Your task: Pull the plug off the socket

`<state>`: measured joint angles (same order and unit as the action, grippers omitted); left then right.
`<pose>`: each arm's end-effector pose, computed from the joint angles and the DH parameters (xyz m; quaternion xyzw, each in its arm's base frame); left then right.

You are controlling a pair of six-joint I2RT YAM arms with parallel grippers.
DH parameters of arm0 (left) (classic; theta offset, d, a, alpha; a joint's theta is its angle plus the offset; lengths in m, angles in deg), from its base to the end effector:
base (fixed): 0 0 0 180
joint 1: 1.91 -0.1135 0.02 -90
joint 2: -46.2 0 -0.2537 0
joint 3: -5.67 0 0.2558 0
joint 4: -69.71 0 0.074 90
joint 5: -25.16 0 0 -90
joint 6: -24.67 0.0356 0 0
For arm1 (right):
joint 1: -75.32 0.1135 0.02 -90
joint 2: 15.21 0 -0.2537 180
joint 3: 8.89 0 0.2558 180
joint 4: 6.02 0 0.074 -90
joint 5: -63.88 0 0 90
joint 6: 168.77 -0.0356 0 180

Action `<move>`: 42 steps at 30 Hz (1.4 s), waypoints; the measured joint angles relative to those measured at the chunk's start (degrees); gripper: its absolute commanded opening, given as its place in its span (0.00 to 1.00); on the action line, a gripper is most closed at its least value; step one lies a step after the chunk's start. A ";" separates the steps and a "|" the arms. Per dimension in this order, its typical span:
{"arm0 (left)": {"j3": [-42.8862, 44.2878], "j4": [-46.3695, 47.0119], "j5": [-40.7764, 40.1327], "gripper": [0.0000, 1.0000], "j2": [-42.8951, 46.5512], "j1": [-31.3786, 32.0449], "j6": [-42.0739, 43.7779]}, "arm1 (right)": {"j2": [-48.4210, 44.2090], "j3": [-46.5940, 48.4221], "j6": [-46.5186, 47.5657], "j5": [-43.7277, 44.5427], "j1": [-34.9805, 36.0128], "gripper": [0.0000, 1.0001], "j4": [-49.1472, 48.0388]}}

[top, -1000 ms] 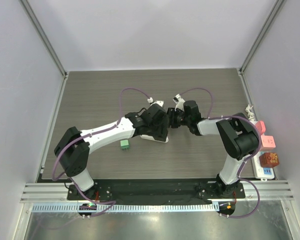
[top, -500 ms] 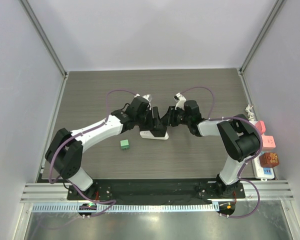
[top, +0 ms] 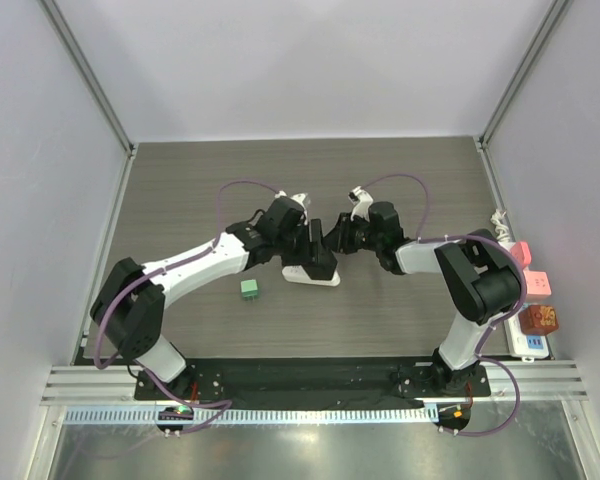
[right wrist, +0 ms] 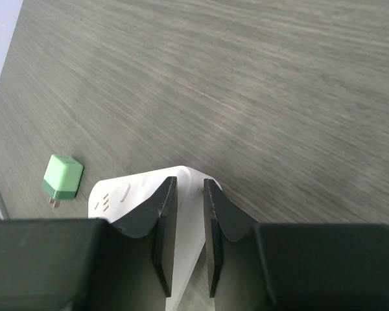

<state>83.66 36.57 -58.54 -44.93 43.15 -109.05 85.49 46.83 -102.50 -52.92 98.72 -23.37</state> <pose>0.2443 -0.2503 0.2299 0.0313 0.9264 -0.2965 0.2300 0.3073 0.1505 0.1329 -0.1176 0.8326 0.3831 0.3824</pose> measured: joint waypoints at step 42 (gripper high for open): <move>-2.80 6.62 -29.07 0.00 -3.15 13.31 26.25 | 2.54 -7.34 -16.04 -15.52 -6.38 0.76 -11.45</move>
<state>80.86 43.20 -87.61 -48.08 56.46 -82.80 88.03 39.49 -118.54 -68.44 92.33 -34.83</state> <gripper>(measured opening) 0.612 0.735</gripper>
